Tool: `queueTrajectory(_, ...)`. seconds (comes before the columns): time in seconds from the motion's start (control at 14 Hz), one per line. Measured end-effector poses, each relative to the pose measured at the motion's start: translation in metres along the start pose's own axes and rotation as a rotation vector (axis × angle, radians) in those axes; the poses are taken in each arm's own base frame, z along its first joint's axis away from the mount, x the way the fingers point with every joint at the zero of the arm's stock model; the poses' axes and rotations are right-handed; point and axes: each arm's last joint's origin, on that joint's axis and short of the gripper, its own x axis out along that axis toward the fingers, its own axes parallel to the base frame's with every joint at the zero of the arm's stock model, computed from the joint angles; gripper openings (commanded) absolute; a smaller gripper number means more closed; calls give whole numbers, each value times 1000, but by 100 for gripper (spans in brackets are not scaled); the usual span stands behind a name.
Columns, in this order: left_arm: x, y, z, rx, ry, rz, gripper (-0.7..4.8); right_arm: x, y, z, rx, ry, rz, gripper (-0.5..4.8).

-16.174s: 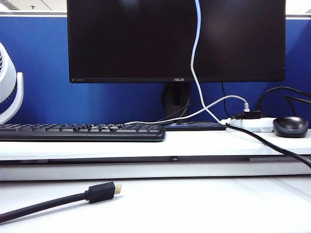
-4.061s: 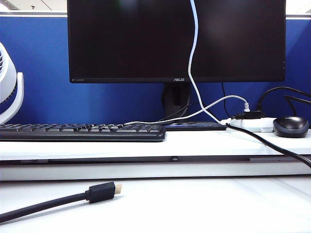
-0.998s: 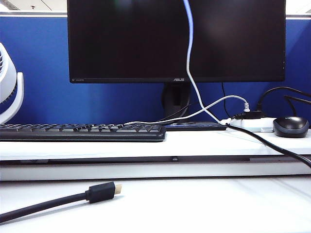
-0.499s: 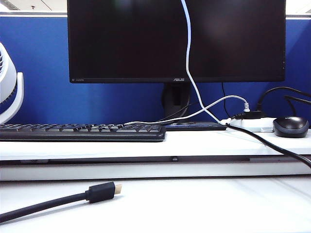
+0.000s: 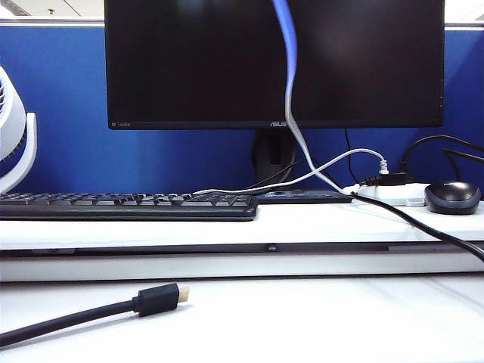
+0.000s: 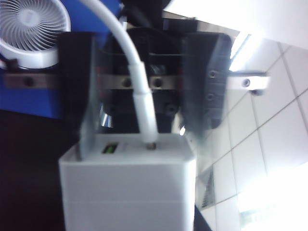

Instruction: Pick up the Type-C charging cable and the charging base, insert one end of the Type-C charger into the corresponding slot on the base, and finally place the plugged-in charger back on the table.

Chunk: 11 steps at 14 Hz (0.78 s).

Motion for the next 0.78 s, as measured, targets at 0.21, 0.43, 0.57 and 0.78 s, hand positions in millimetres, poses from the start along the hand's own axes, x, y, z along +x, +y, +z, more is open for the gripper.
queueTrajectory(0.21, 0, 0, 1, 6, 3, -1, 283, 0, 1, 0, -18, 0, 12, -1)
queueTrajectory(0.43, 0, -2, 1, 26, 3, -1, 283, 0, 1, -1, -19, 8, 8, -1)
queueTrajectory(0.57, -1, -3, 2, 46, -1, -1, 283, -1, 1, -5, -15, 19, 7, -1)
queueTrajectory(0.78, -6, -2, 4, 61, -23, 4, 283, -1, 5, -13, 0, 48, 21, -1)
